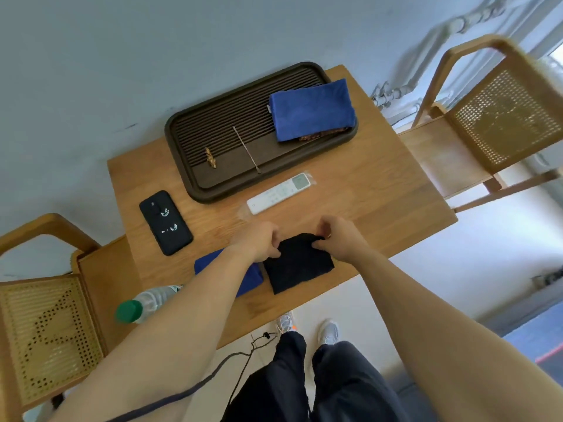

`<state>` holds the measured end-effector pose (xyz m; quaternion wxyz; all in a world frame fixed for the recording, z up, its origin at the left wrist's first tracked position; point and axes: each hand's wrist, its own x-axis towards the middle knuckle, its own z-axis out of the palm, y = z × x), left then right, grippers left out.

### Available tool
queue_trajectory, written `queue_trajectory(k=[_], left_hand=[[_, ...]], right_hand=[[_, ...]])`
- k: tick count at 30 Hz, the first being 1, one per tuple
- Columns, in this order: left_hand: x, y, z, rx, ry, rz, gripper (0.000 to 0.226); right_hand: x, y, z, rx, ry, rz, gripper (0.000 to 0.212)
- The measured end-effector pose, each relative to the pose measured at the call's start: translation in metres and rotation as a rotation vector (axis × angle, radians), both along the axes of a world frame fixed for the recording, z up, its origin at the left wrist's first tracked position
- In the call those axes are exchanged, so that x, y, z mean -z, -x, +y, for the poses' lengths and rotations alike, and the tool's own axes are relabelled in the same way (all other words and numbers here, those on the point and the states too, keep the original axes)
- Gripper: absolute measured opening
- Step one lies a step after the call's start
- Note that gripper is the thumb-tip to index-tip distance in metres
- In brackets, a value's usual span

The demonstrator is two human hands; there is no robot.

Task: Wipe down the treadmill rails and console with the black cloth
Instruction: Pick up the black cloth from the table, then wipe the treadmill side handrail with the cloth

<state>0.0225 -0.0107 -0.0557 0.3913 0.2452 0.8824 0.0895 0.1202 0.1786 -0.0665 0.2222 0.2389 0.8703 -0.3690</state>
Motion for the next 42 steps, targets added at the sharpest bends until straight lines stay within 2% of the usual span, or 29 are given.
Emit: queue_trajectory(k=[9,13,14,17,19,25,32,36,39,42], left_hand=[[-0.076,-0.062,0.039,0.25,-0.262,0.044,0.014],[-0.099,-0.099,0.053,0.437,-0.331,0.13,0.014],[-0.104,-0.108,0.055,0.49,-0.346,0.144,0.015],[-0.118,-0.133,0.058,0.649,-0.382,0.193,0.018],[-0.12,-0.146,0.056,0.691,-0.398,0.21,0.019],[-0.106,-0.19,0.047,0.869,-0.394,0.188,0.014],[-0.097,-0.268,0.015,1.177,-0.538,0.128,0.016],[-0.102,-0.319,0.003,1.326,-0.572,0.06,0.014],[-0.106,-0.357,-0.005,1.378,-0.493,-0.046,0.011],[-0.106,-0.397,-0.014,1.462,-0.408,-0.099,0.019]], right_hand=[[-0.045,-0.105,0.015,0.297,-0.101,0.083,0.025],[-0.066,-0.151,0.005,0.346,-0.055,0.249,0.058],[-0.073,-0.162,0.0,0.339,-0.031,0.279,0.055],[-0.094,-0.194,-0.02,0.394,0.01,0.345,0.021],[-0.105,-0.216,-0.033,0.484,0.005,0.34,0.008],[-0.115,-0.288,-0.085,0.7,-0.094,0.254,0.009],[-0.114,-0.364,-0.173,0.913,-0.362,0.12,0.006],[-0.125,-0.41,-0.213,1.026,-0.339,0.105,0.006],[-0.134,-0.447,-0.235,1.131,-0.274,0.08,0.004],[-0.14,-0.484,-0.256,1.173,-0.262,0.072,0.007]])
